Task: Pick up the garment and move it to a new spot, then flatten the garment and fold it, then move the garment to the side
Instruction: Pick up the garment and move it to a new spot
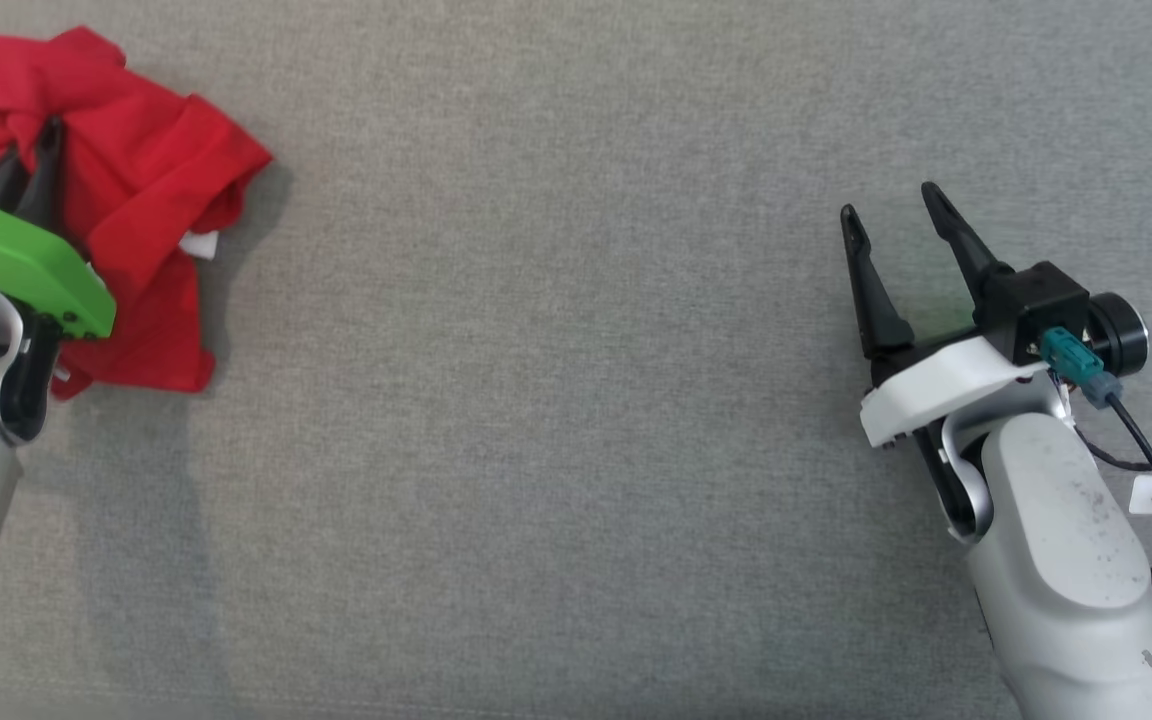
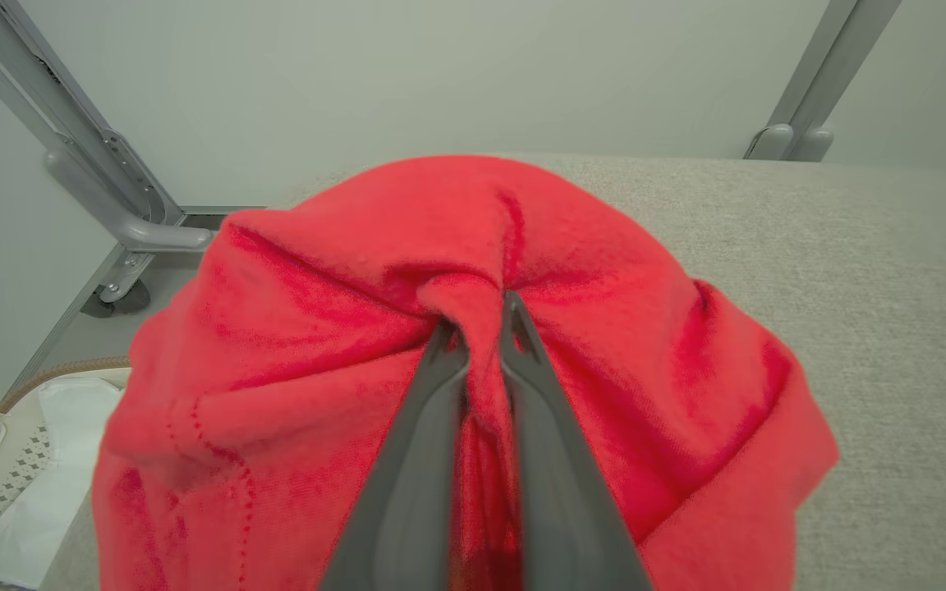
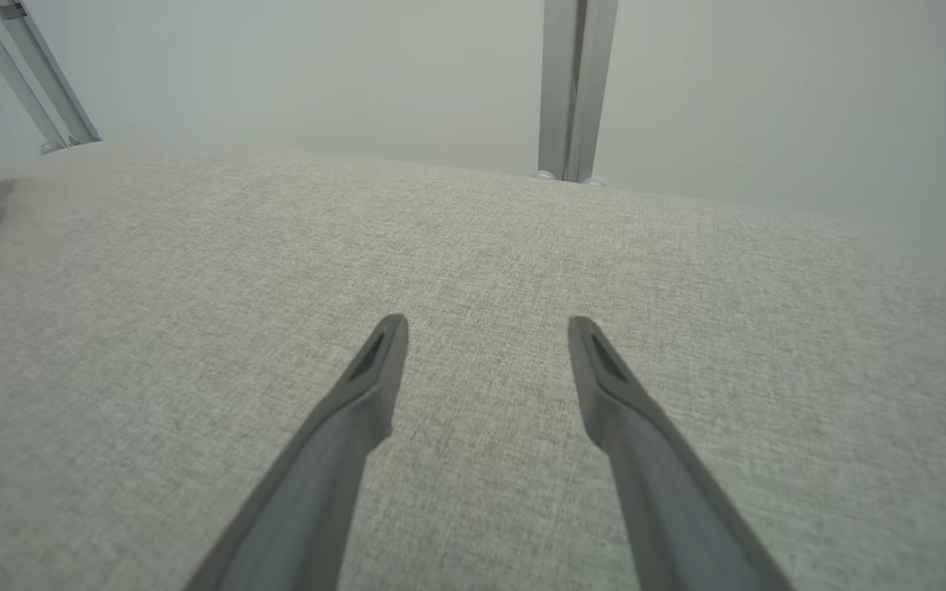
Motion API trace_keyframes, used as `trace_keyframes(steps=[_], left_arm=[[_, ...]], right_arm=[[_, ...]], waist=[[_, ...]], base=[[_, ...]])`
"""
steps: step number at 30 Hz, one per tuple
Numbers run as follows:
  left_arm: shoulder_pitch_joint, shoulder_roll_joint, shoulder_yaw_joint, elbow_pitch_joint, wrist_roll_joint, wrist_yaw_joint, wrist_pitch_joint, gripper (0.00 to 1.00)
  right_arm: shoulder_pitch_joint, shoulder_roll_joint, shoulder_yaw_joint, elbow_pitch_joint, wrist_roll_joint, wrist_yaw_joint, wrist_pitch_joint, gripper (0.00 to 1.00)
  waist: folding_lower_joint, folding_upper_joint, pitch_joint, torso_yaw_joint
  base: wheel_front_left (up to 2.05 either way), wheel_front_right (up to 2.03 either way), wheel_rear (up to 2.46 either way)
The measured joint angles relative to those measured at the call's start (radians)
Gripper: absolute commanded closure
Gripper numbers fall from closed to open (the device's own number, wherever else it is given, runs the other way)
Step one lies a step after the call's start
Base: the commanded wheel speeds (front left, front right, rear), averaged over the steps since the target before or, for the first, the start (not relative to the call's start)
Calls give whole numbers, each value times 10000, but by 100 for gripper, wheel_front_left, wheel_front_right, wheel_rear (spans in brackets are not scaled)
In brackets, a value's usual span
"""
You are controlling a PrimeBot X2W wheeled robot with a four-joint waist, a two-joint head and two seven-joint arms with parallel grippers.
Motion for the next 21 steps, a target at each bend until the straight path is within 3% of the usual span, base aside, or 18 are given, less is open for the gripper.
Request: trace_keyframes(steps=[5,12,21], left_arm=[[-213,-84,-293,-825,90,0,-366,100],[-223,-665,-1016,-2245,265,0,-477,100],[144,-2109,-1925,-3026,380,0,-512,100]], right_arm=[[329,0,23,4,368,0,2,0],[800,4,63,-21,757,-2,2,0],[1215,2,244,-61,1170,-2,2,0]], waist=[[0,0,-520,-197],[0,0,-1042,-883],[0,1,-1459,-2285]], base=[[0,0,0],[0,0,0],[0,0,0]])
